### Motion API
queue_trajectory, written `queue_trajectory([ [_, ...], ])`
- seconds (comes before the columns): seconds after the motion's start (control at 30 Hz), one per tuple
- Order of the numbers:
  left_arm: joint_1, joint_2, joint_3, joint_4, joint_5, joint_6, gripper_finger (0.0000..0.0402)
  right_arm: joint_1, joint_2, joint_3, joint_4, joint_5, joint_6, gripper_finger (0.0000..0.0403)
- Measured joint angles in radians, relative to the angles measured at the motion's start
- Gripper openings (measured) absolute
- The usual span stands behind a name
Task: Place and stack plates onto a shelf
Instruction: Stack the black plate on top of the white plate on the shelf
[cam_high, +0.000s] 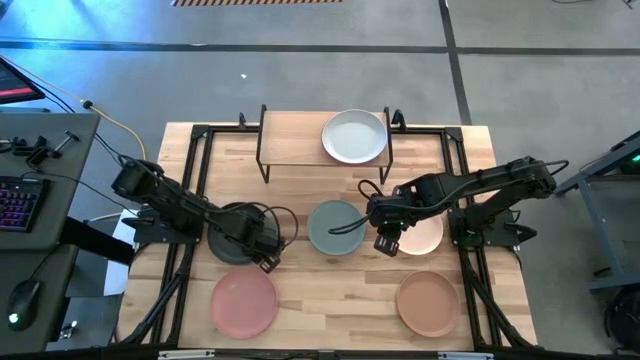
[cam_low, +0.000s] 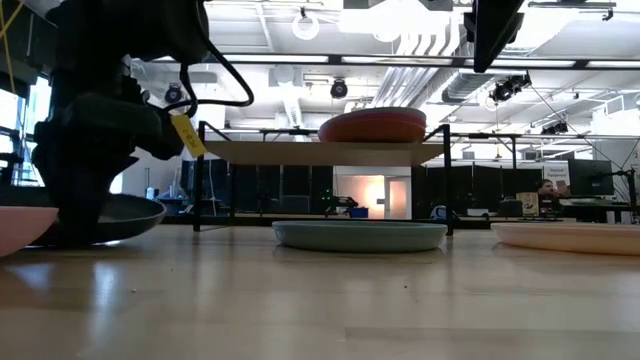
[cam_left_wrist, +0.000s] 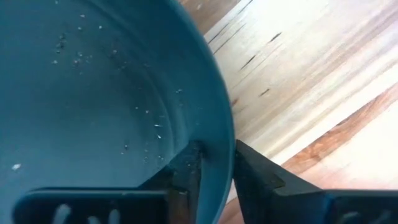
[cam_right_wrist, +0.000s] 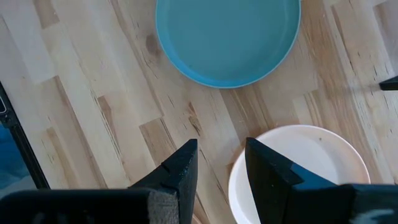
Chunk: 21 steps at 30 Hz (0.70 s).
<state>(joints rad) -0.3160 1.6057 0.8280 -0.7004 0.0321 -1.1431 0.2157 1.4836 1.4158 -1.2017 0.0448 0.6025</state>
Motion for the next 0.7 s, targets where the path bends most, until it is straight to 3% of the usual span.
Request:
queue_trajectory([
  [0.23,0.0,-0.013,0.005,-0.047,0.007,0.047,0.001,0.0,0.0,0.0,0.002,0.002,0.0,0.0113],
  [0.7,-0.021,-0.021,0.288,-0.435,-0.094,0.231,0.0,-0.041,0.0,0.0,0.02,0.002,0.002,0.0113],
])
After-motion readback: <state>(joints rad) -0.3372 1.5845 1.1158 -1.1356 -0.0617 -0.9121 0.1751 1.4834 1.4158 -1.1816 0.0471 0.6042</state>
